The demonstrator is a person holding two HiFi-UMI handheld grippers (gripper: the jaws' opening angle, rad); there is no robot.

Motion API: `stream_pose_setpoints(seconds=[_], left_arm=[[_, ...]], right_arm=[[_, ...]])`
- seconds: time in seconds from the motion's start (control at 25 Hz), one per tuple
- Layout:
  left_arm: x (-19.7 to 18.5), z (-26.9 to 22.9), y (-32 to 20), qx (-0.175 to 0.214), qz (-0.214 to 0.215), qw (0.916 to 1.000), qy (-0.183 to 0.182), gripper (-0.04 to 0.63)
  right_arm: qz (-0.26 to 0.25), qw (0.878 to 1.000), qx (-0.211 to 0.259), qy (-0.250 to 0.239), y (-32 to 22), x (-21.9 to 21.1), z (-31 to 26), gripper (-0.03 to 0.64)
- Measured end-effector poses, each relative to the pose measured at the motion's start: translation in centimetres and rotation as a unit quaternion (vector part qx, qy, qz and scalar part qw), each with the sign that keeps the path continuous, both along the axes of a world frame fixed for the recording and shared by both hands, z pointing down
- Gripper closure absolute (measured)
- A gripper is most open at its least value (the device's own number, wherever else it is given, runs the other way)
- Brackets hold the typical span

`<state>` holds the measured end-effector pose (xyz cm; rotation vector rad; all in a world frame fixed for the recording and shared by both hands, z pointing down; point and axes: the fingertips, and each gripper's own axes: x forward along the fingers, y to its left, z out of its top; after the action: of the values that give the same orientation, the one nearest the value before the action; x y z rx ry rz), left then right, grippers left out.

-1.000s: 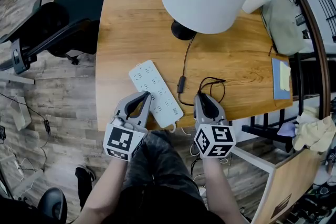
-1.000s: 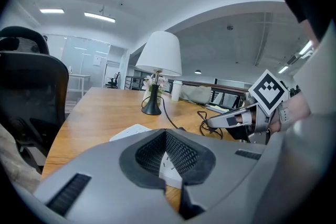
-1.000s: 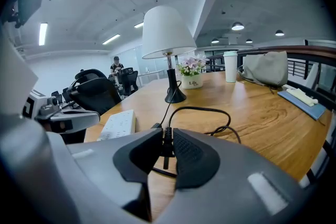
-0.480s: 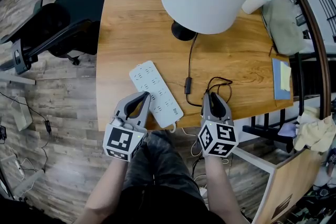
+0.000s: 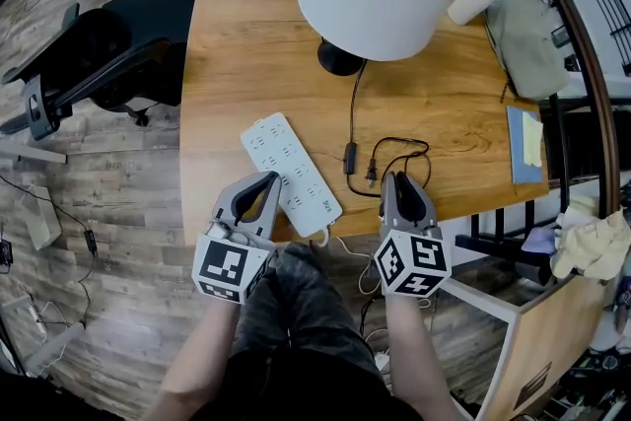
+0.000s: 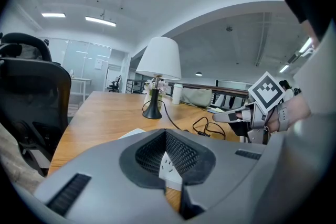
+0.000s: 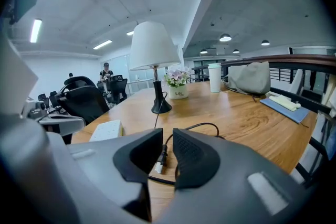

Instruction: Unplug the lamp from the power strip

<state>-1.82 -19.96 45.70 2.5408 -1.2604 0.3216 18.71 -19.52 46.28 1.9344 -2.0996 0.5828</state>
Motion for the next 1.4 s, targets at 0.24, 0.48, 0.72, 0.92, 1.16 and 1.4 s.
stream_pose_setpoints(seconds=[0.24, 0.48, 0.72, 0.92, 1.16, 1.4], left_arm=[[-1.0, -1.3, -0.4, 0.025, -0.013, 0.9996, 0.006, 0.598], [-2.6, -3.2, -0.7, 0.056, -0.033, 0.9978, 0.007, 0.598], [-3.9, -5.1, -0.7, 0.076, -0.048, 0.9958, 0.015, 0.598], [-4.4, -6.6, -0.6, 0.092, -0.053, 0.9942, 0.019, 0.598], [-4.9, -8.8, -0.4, 0.102, -0.056, 0.9926, 0.033, 0.598], [-5.3, -10.9, -0.3, 0.11, -0.057, 0.9911, 0.048, 0.598]], right_arm=[[-0.043, 0.997, 0.059, -0.004, 0.1, -2.1, -2.7, 0.586], [-0.072, 0.994, 0.082, -0.011, 0.3, -3.7, -4.3, 0.609], [-0.103, 0.99, 0.097, -0.002, 0.7, -5.4, -6.0, 0.609], [-0.122, 0.986, 0.113, -0.001, 0.9, -6.4, -7.8, 0.609], [-0.138, 0.982, 0.132, -0.006, 1.2, -7.5, -10.2, 0.609], [-0.148, 0.978, 0.148, -0.01, 1.5, -8.1, -12.2, 0.609]])
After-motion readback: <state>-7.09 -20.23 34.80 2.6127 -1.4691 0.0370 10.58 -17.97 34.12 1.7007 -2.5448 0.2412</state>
